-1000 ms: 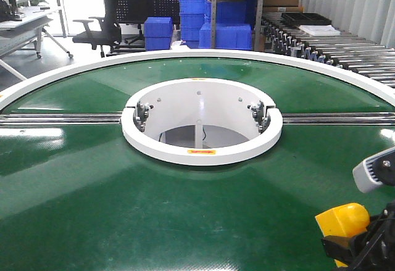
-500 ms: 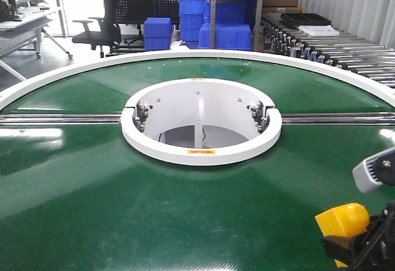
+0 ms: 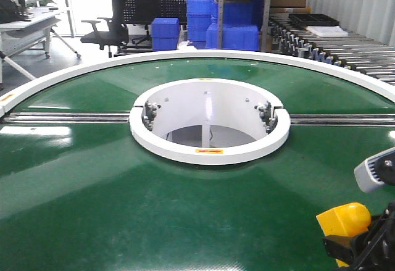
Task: Pick red and yellow blocks into blue bin
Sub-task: 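Drive the base to the blue bin holding both blocks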
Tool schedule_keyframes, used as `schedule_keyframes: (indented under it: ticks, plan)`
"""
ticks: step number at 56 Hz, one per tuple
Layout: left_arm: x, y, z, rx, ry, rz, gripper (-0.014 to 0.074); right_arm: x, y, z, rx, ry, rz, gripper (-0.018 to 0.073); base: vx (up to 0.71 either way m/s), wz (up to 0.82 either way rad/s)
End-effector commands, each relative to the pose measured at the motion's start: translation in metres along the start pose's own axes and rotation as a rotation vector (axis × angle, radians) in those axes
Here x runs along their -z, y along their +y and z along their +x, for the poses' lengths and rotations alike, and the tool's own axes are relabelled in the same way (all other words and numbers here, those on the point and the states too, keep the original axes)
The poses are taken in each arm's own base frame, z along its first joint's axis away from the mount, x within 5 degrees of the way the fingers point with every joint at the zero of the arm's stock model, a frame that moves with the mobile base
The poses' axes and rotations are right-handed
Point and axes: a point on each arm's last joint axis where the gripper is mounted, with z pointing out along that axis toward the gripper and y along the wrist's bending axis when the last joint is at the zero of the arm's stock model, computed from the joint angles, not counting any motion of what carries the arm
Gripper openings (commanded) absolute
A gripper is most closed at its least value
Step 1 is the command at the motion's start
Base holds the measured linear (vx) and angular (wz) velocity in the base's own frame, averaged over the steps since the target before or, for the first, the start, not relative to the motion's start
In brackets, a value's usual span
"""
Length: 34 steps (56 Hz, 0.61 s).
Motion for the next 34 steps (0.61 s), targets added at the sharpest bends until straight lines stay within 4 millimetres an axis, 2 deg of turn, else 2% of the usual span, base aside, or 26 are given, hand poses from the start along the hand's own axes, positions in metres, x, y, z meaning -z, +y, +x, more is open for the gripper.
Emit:
schedule_keyframes:
  ticks: [1, 14, 34]
  plan:
    - [0.0035, -0.0009, -0.0146, 0.012, -0.101, 0.009, 0.0224, 0.01, -0.0016, -0.013, 0.008, -0.107, 0.014, 0.0307, -0.03, 0.13]
    - [0.0035, -0.0009, -0.0146, 0.012, -0.101, 0.009, 0.0224, 0.01, -0.0016, -0.0129, 0.008, -0.106, 0.014, 0.0307, -0.04, 0.3]
    - [0.0035, -0.0009, -0.0146, 0.012, -0.101, 0.009, 0.0224, 0.01, -0.0016, -0.0129, 0.008, -0.106, 0.014, 0.0307, -0.06, 0.58]
